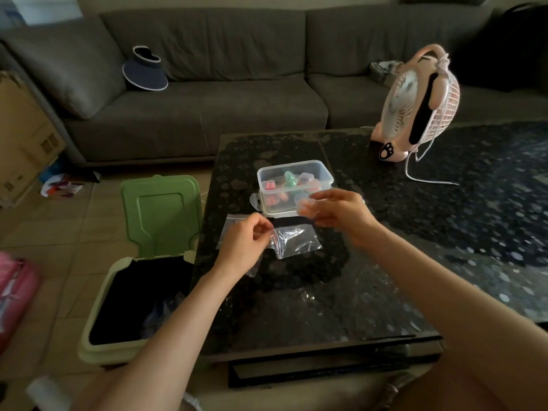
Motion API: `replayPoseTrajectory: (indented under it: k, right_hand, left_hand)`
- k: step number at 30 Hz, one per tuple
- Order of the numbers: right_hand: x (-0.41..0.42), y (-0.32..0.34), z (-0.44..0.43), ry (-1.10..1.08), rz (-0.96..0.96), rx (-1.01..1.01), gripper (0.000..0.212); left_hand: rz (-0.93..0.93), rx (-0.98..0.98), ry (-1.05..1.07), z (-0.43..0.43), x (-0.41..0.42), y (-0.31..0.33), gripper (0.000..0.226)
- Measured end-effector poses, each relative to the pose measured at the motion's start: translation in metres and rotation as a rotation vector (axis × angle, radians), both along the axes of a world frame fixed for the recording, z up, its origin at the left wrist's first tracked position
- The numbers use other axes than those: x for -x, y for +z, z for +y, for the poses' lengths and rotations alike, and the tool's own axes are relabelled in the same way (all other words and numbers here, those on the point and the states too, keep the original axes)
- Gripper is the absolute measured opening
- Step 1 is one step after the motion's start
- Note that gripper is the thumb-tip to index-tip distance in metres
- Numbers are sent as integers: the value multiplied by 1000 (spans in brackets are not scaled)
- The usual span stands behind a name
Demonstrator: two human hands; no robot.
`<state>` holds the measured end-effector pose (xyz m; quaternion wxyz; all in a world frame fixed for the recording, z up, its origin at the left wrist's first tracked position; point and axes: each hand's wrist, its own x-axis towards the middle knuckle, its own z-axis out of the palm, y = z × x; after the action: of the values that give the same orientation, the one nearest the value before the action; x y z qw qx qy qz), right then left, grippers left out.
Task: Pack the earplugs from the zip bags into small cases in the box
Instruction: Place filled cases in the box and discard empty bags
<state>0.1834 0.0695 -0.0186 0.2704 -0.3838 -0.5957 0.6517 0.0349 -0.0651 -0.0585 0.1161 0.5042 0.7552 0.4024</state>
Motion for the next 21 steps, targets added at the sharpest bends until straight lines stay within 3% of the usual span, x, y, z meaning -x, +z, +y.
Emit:
replayPoseTrajectory:
  k: [4, 6, 9, 12, 17, 21]
  right_hand:
    - [28, 24, 29, -87, 28, -85, 19]
    - [45, 32, 44, -108, -105, -175, 28]
    - [58, 31, 53, -83, -375, -345, 26]
    - [49, 18, 43, -14, -403, -380, 19]
    - [21, -8, 24, 74, -396, -348, 6]
    - [7, -17, 12, 95, -415, -390, 8]
  left_hand:
    - [128, 102, 85, 5, 5, -14, 10]
    - [138, 152, 77, 5, 3, -21, 19]
    - [211, 233, 33, 5, -4, -31, 33]
    - [268, 258, 20, 5, -13, -31, 28]
    - [271, 168, 13, 6, -27, -22, 25]
    - [101, 38, 64, 0, -20, -10, 11]
